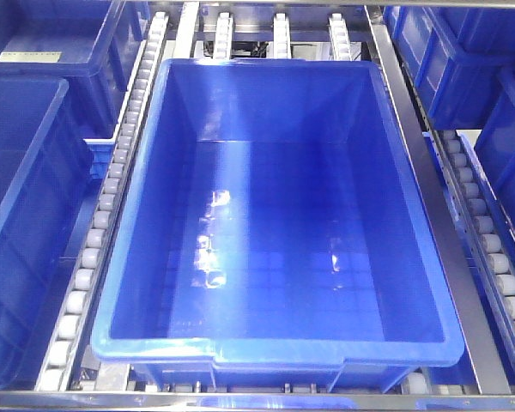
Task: Pour parts from conveyor to right shelf
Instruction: 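Stop in front of the empty blue bin on the shelf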
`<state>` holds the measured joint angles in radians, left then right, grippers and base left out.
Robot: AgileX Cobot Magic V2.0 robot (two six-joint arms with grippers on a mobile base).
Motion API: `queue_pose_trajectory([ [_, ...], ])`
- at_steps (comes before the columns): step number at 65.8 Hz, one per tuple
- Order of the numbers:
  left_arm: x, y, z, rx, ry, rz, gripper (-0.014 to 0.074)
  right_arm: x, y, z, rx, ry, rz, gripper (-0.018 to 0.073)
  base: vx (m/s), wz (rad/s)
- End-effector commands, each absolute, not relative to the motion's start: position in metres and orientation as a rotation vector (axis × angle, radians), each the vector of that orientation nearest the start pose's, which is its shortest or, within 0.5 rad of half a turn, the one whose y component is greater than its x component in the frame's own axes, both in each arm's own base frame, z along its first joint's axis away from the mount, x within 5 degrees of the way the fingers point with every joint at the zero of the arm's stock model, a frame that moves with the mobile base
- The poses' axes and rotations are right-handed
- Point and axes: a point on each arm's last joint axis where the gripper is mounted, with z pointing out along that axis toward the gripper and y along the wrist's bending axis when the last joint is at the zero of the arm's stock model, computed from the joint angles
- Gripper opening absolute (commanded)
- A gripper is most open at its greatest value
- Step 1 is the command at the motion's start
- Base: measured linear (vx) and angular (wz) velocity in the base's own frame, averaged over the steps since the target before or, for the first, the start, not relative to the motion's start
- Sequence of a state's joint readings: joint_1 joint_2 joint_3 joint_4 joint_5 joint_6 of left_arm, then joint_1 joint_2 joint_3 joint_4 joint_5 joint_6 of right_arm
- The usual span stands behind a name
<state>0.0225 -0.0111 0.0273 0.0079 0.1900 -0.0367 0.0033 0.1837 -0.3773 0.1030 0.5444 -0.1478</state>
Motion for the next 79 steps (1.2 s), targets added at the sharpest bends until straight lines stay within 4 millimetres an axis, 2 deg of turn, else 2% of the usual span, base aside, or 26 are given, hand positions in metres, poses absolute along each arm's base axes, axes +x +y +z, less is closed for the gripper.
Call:
queue_pose_trajectory([
  [1,0.0548,0.0014,0.201,-0.056,1.585,-0.016,-0.0006,0.0552,0.004,0.2939,-0.082,1.747,-0.004,-0.0005,0.05,-0.02],
  [79,0.0548,0.0014,0.201,-0.056,1.585,-0.016,-0.0006,0.0553,0.0043,0.2947,-0.078,1.739,0.003,-0.0005,0.0,0.0],
])
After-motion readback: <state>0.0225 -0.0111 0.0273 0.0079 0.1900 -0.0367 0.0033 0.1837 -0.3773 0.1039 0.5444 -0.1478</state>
